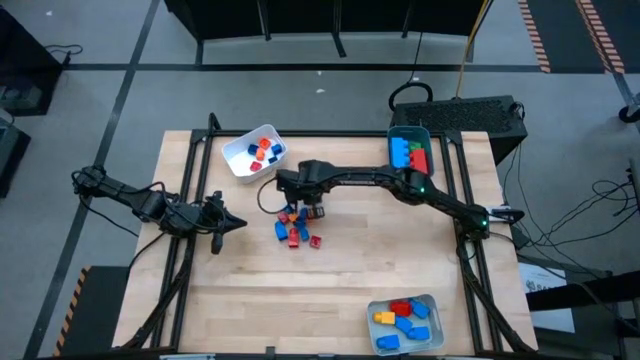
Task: Sort blocks by size
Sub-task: Put the small 4 stud red game piece into the white bin, then put the small 4 stud orange game piece into the white bin
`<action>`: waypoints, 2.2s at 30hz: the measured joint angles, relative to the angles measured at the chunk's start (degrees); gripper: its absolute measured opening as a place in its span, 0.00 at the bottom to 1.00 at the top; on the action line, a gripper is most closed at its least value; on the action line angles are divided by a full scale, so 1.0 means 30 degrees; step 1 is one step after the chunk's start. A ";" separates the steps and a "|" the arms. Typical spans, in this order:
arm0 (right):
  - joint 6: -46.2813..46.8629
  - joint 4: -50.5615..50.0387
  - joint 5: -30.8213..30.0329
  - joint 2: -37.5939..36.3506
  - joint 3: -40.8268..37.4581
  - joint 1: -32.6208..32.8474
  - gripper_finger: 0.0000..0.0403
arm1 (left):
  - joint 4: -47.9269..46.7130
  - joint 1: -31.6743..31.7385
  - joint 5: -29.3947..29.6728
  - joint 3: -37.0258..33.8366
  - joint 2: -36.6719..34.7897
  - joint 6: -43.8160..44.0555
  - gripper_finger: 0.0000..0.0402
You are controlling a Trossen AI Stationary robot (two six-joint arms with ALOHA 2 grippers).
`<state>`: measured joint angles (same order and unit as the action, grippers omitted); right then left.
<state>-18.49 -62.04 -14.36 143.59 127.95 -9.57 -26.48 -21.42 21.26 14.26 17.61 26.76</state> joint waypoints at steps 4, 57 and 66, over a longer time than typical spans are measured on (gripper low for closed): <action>0.1393 0.3020 -0.0495 -0.0158 0.1417 -0.0243 0.16 | 0.0099 0.0001 0.0000 0.0000 0.0000 0.0000 0.00; 0.5603 -0.4590 0.3958 -0.1201 0.1800 0.2173 0.59 | 0.0095 -0.0005 0.0493 0.0015 0.0012 -0.0029 0.00; 0.6395 -0.3963 0.3181 0.0298 0.1797 0.2377 0.59 | 0.0079 -0.0004 0.0421 0.0015 0.0012 0.0348 0.00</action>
<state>0.70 -73.93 -4.82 144.48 133.34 -2.44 -26.24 -21.43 22.52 14.31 17.65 27.81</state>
